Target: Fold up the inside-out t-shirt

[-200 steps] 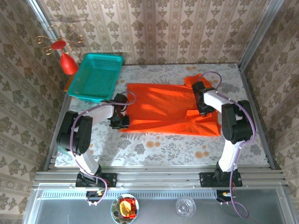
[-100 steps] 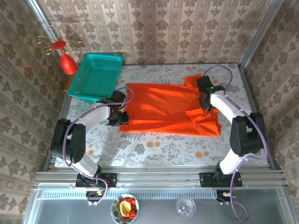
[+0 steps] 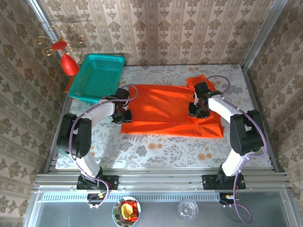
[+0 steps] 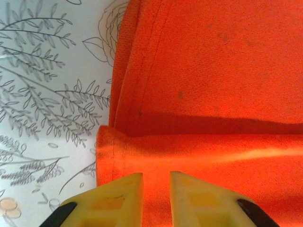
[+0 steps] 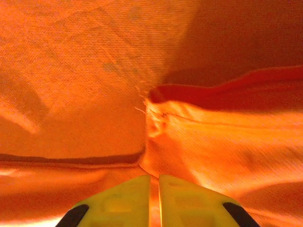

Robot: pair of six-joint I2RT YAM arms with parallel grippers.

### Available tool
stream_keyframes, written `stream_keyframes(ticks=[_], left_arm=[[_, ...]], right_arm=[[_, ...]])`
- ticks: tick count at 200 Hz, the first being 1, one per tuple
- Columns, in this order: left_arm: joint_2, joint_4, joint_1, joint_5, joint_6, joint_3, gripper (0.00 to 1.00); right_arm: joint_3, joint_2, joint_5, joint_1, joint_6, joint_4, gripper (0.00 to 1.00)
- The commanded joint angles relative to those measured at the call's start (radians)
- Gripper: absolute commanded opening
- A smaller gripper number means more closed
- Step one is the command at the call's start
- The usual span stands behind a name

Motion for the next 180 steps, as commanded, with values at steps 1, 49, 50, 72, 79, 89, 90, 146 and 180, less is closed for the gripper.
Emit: stream_keyframes(ticks=[1, 49, 50, 72, 79, 89, 90, 146, 180], left_arm=[[0.051, -0.010, 0.024, -0.032, 0.021, 0.021, 0.19], [0.076, 0.003, 0.052, -0.038, 0.021, -0.007, 0.18], [0.077, 0.003, 0.052, -0.038, 0.021, -0.008, 0.18], [0.082, -0.002, 0.059, -0.040, 0.020, -0.014, 0.18], [0.082, -0.005, 0.062, -0.041, 0.018, -0.012, 0.18], [0.078, -0.007, 0.062, -0.039, 0.016, -0.009, 0.18], [0.077, -0.007, 0.062, -0.039, 0.016, -0.010, 0.18], [-0.031, -0.024, 0.023, -0.009, 0.014, 0.046, 0.19], [-0.037, -0.033, -0.001, 0.015, 0.014, 0.071, 0.19]], right_arm=[[0.038, 0.072, -0.073, 0.000, 0.040, 0.048, 0.11], [0.061, 0.191, -0.059, -0.050, 0.057, 0.135, 0.05], [0.061, 0.191, -0.058, -0.050, 0.057, 0.136, 0.05], [0.079, 0.190, -0.035, -0.061, 0.056, 0.099, 0.05], [0.081, 0.179, -0.041, -0.063, 0.054, 0.088, 0.06], [0.080, 0.153, -0.052, -0.063, 0.050, 0.081, 0.07], [0.080, 0.150, -0.053, -0.063, 0.050, 0.081, 0.07], [0.003, -0.081, -0.068, -0.085, 0.047, -0.008, 0.25], [-0.128, -0.214, -0.149, -0.166, 0.090, -0.006, 0.34]])
